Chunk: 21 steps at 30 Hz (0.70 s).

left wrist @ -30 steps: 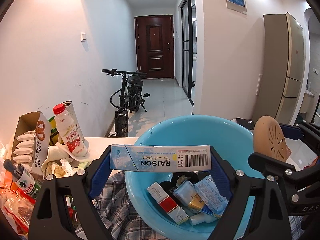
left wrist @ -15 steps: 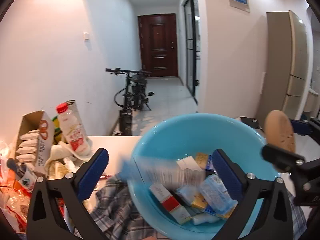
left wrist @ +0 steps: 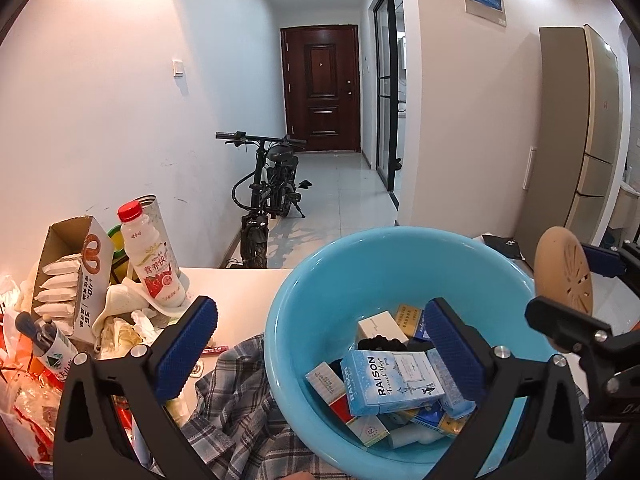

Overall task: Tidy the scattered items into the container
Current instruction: 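Drop the RAISON box into the basin and open the left gripper, then release the beige disc into the basin by opening the right gripper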

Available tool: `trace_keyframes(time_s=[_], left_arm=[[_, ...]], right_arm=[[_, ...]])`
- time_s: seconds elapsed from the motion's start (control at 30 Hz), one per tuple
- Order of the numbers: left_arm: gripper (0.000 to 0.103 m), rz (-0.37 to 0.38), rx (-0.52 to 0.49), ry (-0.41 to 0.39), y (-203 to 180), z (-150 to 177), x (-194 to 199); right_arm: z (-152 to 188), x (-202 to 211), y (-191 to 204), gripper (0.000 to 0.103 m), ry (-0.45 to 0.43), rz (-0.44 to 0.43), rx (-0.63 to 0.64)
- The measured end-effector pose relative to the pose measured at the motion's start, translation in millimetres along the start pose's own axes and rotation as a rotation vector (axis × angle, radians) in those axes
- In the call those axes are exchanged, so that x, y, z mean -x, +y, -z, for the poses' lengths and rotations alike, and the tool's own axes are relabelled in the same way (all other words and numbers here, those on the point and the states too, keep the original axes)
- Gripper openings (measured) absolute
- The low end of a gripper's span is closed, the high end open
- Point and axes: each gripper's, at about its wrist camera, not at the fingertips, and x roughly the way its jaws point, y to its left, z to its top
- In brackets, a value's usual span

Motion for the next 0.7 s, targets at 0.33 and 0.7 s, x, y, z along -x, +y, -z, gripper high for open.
trace_keyframes(time_s=[0.33,0.7], left_arm=[[0.103,-0.002,0.003,0.002,-0.7,-0.6,2.8],[0.103,0.019,0.009,0.003,-2.8,-1.5,8.9]], right_arm=[[-0.6,1.2,6.5,0.082,-0.001,0.002,0.014],[-1.2,2.0,9.9,0.082,-0.012,0.022,0.016]])
